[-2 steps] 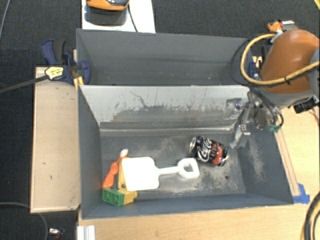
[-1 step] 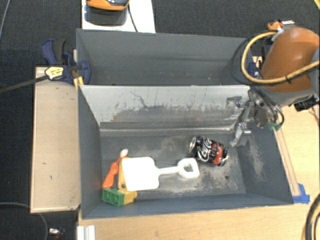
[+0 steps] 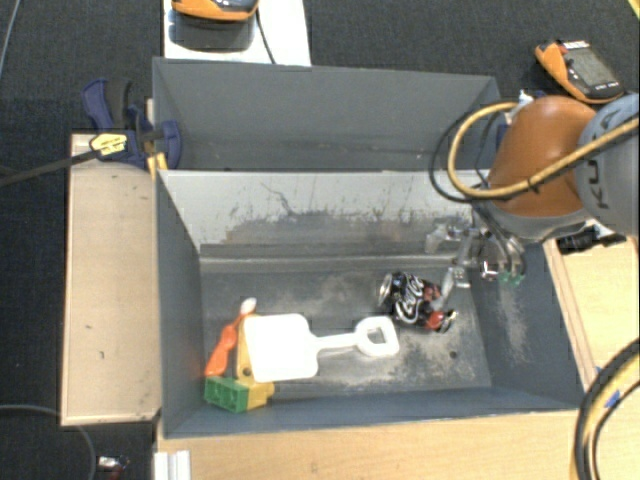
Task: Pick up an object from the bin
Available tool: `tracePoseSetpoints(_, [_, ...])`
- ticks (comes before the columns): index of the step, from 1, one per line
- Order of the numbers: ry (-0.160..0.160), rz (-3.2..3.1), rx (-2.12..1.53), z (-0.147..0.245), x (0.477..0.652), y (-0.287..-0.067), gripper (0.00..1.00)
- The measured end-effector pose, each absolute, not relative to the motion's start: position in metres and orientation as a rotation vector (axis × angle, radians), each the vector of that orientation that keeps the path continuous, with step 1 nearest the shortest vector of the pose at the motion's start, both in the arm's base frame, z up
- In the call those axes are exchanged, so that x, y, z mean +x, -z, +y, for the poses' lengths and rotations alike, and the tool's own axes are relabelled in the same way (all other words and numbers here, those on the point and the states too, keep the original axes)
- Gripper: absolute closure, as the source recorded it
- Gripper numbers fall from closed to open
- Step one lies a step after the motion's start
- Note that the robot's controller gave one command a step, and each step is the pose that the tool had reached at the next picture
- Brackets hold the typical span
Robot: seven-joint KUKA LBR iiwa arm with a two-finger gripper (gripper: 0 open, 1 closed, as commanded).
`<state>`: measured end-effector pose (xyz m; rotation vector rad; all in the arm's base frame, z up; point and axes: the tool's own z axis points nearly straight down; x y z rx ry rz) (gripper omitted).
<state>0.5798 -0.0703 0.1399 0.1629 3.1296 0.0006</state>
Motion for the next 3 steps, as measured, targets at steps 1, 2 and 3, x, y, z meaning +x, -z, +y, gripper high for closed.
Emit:
tracePoseSetpoints(1, [-0.001, 3.123, 0.266, -0.057, 0.576, -0.12, 0.0])
tracePoseSetpoints(2, [-0.002, 3.121, 0.345, -0.063, 0.55, -0.099, 0.0])
tracePoseSetpoints(3, [-0.004, 3.085, 0.502, -0.068, 0.584, -0.077, 0.0])
